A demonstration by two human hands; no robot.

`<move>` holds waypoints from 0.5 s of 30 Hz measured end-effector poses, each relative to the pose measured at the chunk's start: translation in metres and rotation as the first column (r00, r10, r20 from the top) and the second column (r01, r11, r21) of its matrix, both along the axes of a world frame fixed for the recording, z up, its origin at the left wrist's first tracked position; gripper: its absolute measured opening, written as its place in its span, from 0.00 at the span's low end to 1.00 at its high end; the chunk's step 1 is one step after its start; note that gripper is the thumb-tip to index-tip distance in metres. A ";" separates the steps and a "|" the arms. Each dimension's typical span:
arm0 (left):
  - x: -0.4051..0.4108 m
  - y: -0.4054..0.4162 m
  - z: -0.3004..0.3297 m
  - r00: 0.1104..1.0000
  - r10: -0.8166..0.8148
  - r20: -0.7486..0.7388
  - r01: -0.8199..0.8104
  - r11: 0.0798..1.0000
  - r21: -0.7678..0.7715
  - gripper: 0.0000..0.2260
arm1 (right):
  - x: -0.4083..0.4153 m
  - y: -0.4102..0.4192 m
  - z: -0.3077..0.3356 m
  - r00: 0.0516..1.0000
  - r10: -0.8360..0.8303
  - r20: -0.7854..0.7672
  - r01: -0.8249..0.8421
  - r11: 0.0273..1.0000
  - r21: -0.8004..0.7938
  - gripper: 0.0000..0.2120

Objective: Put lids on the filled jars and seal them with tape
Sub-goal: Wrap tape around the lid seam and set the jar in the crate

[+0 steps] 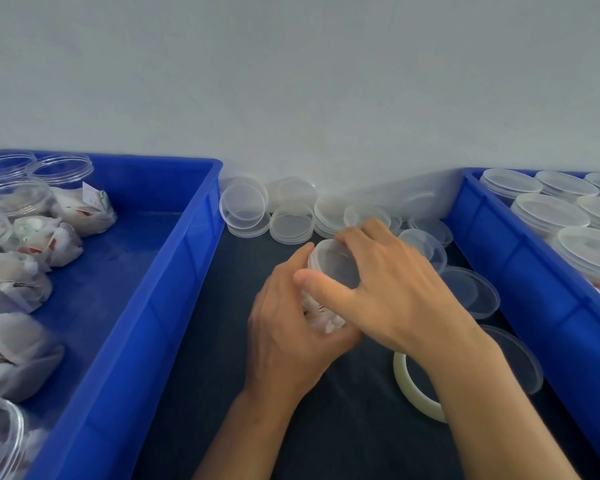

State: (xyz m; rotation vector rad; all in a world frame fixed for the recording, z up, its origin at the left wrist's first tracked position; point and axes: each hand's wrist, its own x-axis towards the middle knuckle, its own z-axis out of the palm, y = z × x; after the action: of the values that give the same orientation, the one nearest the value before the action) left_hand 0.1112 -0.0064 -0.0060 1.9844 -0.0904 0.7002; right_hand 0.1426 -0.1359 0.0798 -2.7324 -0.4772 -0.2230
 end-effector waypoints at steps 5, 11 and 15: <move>0.001 -0.001 -0.001 1.000 -0.011 0.017 0.011 0.999 -0.030 0.42 | -0.002 0.009 -0.004 0.989 -0.130 0.075 0.126 0.990 0.061 0.35; 0.000 -0.007 0.000 0.990 0.058 0.128 -0.062 0.998 0.022 0.40 | -0.005 0.020 -0.011 0.964 -0.208 0.164 0.195 0.976 0.091 0.28; 0.000 -0.005 -0.001 0.992 0.045 0.122 -0.048 0.999 0.023 0.36 | -0.006 0.026 -0.013 0.946 -0.262 0.190 0.244 0.963 0.112 0.29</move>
State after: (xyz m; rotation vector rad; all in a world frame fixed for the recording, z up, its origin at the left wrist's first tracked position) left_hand 0.1115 -0.0117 -0.0071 1.9734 -0.1272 0.8540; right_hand 0.1369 -0.1103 0.0666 -2.6916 -0.1603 -0.5805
